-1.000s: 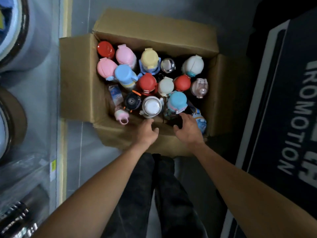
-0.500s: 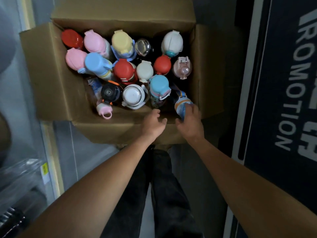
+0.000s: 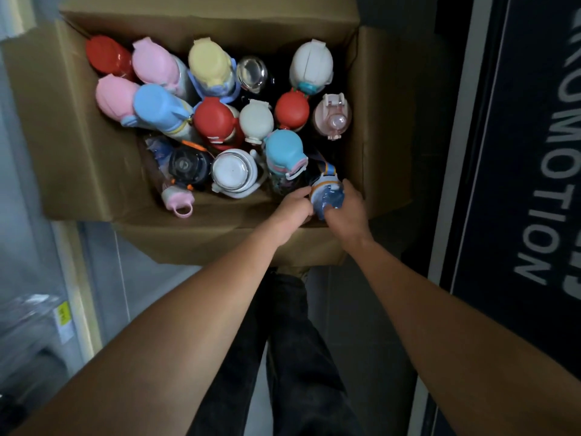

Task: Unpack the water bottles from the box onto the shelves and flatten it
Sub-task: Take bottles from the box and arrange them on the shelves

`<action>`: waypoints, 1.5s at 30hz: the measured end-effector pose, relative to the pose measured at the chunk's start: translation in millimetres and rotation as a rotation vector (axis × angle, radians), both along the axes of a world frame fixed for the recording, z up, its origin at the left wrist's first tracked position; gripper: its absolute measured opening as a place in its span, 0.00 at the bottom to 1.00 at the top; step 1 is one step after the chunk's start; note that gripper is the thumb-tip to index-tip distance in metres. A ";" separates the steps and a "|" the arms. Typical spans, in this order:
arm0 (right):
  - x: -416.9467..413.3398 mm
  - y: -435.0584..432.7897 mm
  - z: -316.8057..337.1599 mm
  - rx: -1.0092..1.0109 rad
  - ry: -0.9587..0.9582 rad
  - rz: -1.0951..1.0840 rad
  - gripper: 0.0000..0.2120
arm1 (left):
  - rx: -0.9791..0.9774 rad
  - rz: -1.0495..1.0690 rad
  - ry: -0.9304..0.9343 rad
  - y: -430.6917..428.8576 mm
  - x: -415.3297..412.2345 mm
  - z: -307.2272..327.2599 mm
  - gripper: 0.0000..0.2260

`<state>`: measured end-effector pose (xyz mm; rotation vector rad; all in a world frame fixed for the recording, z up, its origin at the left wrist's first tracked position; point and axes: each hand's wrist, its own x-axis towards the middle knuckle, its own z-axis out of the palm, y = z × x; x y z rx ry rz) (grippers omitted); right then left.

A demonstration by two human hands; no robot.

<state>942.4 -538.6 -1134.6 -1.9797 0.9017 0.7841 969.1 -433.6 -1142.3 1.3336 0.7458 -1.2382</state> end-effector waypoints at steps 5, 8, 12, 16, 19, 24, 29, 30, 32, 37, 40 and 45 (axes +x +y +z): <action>12.0 8.0 13.5 -0.042 0.045 -0.010 0.25 | -0.006 -0.027 0.032 17.7 0.4 22.5 0.27; 23.8 14.1 22.6 -0.143 0.037 0.124 0.22 | -0.033 0.049 0.057 13.4 -13.4 42.8 0.27; 34.6 17.0 35.5 -0.234 0.074 0.326 0.23 | -0.007 0.222 0.067 5.5 -24.0 55.5 0.29; 32.6 12.9 40.1 -0.212 0.110 0.314 0.29 | -0.002 0.239 0.025 13.1 -18.1 57.2 0.33; 24.2 15.4 47.6 -0.126 0.067 0.203 0.31 | -0.003 0.217 0.009 20.0 -15.4 70.1 0.34; 15.1 22.0 73.0 -0.122 0.046 0.163 0.32 | -0.018 0.099 -0.025 33.2 -14.7 97.8 0.32; 18.4 28.0 113.5 -0.074 0.045 0.142 0.33 | -0.012 -0.089 -0.118 51.7 -7.6 132.5 0.30; 19.1 29.2 122.0 -0.066 0.040 0.150 0.33 | -0.003 -0.121 -0.150 54.7 -6.5 138.7 0.28; 17.8 34.4 143.2 -0.048 0.012 0.195 0.33 | 0.029 -0.153 -0.224 61.6 -7.8 155.2 0.24; 6.5 51.2 186.0 0.016 -0.079 0.286 0.29 | 0.144 -0.183 -0.426 80.8 -20.4 188.0 0.28; -2.5 62.2 213.9 0.104 -0.116 0.290 0.24 | 0.196 -0.251 -0.514 101.7 -37.2 212.2 0.34; -32.5 98.7 280.2 0.250 -0.153 0.234 0.20 | 0.234 -0.370 -0.581 151.1 -91.9 271.1 0.42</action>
